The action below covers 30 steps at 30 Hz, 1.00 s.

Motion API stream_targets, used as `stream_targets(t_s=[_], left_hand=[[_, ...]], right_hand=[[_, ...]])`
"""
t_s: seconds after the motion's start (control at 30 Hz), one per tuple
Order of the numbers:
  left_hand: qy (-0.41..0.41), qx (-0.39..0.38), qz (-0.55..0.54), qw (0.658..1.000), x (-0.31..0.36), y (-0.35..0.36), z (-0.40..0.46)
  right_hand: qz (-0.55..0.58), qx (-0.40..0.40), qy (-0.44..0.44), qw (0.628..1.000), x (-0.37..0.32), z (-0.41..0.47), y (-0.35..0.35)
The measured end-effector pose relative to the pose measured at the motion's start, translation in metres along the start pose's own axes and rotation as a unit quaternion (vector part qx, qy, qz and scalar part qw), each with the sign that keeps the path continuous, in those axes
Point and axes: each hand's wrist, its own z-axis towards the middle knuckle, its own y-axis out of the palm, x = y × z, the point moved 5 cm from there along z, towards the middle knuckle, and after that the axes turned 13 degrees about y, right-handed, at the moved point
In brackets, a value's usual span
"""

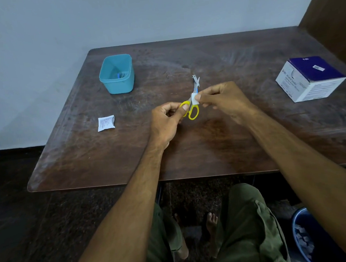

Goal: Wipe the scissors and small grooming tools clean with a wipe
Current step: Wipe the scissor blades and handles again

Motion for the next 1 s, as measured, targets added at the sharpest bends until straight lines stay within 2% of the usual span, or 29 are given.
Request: stream_targets(t_s=[0.3,0.57,0.83,1.0], left_hand=[[0.000,0.015,-0.004,1.000,0.001,-0.002,0.000],[-0.015,0.038,-0.043,0.998,-0.001,-0.004,-0.001],[-0.014,0.052,-0.063,0.997,-0.005,-0.006,0.001],[-0.021,0.074,-0.085,0.993,-0.006,-0.008,0.002]], right_hand=[[-0.084,-0.039,-0.013,0.996,0.010,-0.002,0.000],[0.025,0.014,-0.056,0.998,0.002,-0.006,0.014],[0.023,-0.007,0.031,0.999,0.026,-0.011,0.018],[0.087,0.022,0.034,0.995,0.017,-0.012,0.025]])
